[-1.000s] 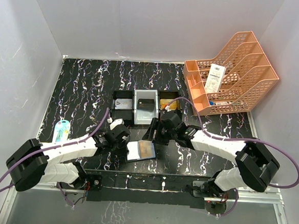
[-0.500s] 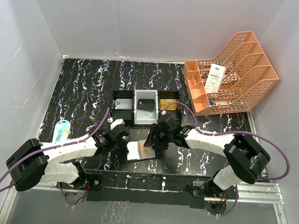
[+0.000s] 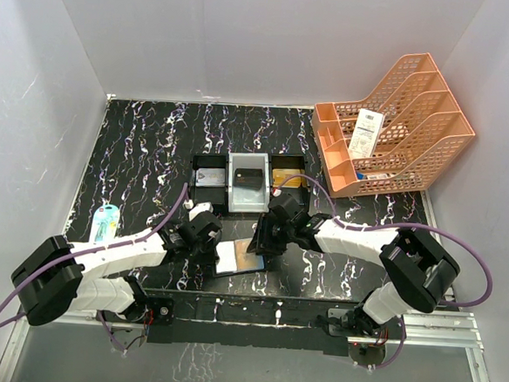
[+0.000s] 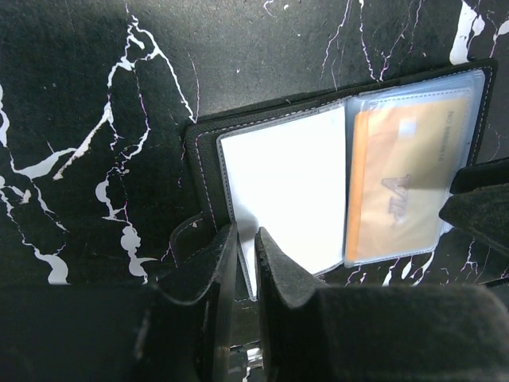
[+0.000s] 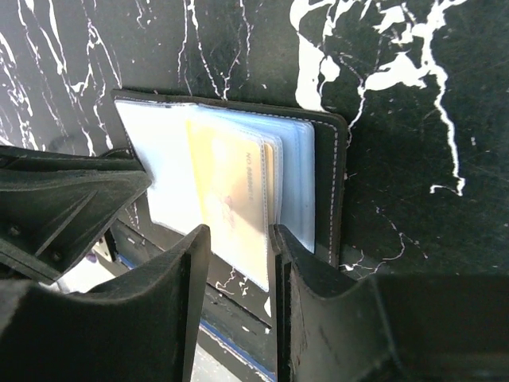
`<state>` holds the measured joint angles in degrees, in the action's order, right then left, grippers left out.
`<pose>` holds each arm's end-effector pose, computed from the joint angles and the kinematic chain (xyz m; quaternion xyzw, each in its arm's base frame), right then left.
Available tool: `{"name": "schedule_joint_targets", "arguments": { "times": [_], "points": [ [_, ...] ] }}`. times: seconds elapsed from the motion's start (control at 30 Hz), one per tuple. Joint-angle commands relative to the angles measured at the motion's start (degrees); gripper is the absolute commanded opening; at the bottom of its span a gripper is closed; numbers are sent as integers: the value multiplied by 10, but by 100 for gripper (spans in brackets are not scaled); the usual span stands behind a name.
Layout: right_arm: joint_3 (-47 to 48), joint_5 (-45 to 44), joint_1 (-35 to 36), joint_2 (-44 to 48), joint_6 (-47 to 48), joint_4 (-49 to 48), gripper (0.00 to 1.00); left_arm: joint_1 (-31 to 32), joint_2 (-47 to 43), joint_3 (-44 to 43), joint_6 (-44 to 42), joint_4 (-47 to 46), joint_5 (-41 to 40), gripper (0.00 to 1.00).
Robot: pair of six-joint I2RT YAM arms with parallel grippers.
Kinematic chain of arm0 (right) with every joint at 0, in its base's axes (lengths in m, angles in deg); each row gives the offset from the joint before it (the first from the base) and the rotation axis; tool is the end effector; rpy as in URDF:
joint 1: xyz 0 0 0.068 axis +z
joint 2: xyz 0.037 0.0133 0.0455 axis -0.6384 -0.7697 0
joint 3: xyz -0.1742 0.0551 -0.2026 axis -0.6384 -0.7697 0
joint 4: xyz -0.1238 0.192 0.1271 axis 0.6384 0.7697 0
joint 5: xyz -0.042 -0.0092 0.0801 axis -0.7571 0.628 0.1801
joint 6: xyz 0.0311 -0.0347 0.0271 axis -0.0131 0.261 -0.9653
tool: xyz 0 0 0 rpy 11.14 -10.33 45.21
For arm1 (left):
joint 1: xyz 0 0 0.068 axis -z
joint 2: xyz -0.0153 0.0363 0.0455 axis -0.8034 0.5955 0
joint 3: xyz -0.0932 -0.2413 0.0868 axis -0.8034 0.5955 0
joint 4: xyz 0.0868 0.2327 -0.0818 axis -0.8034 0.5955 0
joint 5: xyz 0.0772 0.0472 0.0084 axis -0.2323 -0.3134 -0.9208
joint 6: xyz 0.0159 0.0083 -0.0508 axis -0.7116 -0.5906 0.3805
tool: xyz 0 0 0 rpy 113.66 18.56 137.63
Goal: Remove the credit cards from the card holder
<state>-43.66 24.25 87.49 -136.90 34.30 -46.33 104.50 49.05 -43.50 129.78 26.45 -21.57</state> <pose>0.1852 0.2164 0.1592 0.0047 0.9470 0.3018 0.1094 0.1391 -0.1633 0.1649 -0.0526 0.9496 -0.1946 0.2401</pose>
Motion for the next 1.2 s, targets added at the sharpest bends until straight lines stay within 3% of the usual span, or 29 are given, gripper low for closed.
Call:
{"name": "schedule_joint_targets", "arguments": {
  "times": [0.0,0.7,1.17],
  "points": [
    [9,54,0,2,-5,-66,33,-4,9,-7,-6,12,14,14],
    [-4,132,1,15,-47,-160,34,-3,-6,-12,-5,17,17,11],
    [62,189,26,-82,-51,-192,40,-3,-72,-17,29,79,-35,16]
  ]
}}
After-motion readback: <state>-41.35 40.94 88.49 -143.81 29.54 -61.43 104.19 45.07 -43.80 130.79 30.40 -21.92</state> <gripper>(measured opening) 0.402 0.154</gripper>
